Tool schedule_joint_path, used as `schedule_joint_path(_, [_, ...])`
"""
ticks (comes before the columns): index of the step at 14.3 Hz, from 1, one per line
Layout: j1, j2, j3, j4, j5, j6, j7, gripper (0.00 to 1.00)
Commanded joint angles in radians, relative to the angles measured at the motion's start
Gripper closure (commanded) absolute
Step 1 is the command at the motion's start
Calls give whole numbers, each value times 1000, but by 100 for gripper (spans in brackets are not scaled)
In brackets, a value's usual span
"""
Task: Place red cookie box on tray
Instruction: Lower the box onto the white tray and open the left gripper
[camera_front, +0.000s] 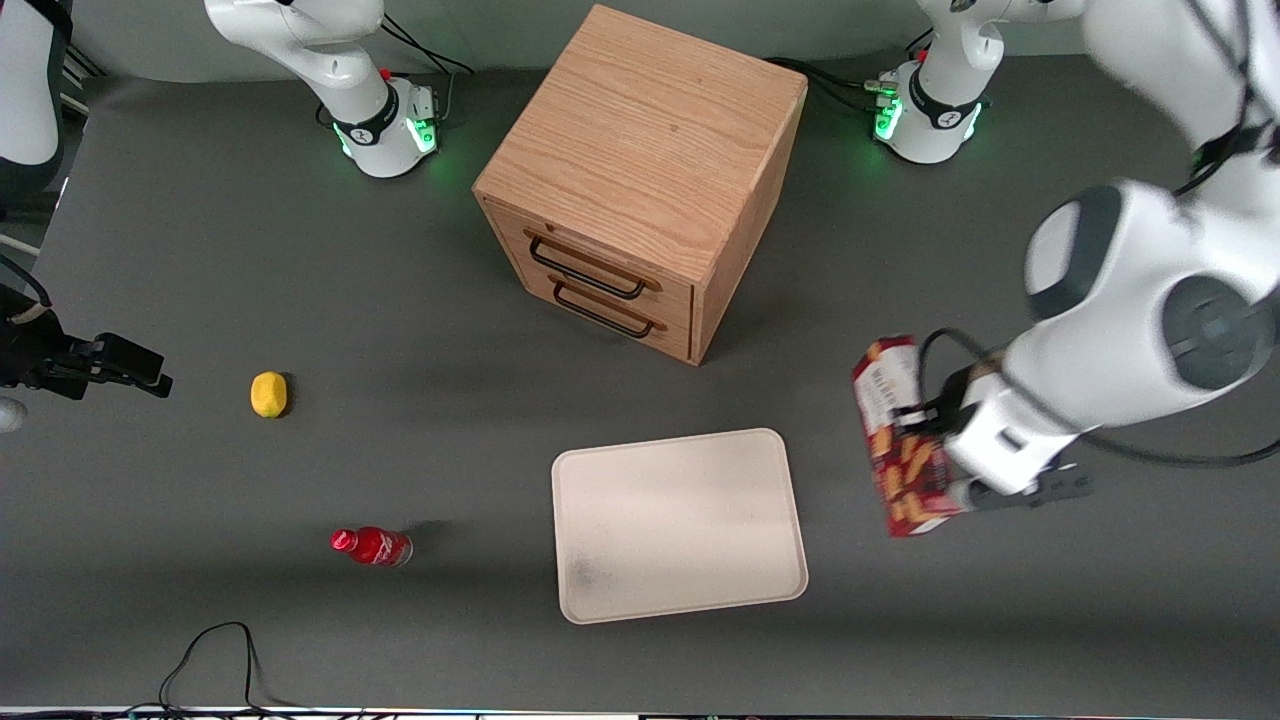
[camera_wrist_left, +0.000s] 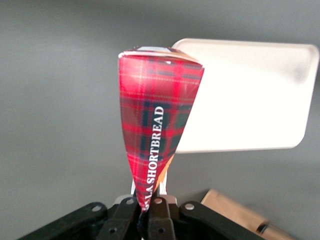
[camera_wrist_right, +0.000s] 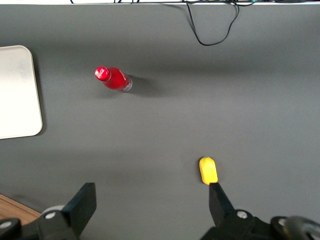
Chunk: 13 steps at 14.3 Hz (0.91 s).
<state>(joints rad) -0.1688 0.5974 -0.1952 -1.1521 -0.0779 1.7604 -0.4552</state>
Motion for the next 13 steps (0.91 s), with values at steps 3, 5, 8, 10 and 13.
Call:
schedule_joint_path(3, [-95,224,14,91,70,184,-104,100])
schedule_joint_path(5, [-118,289,14,89,113,252,-179,100])
schedule_joint_path(8, [-126,332,14,60,125,318,-230,100])
schedule_joint_path(10, [-138,328,16,16,171,372,-235,0])
schedule_joint_path(13, [-143,318,14,11,188,379,-250,0])
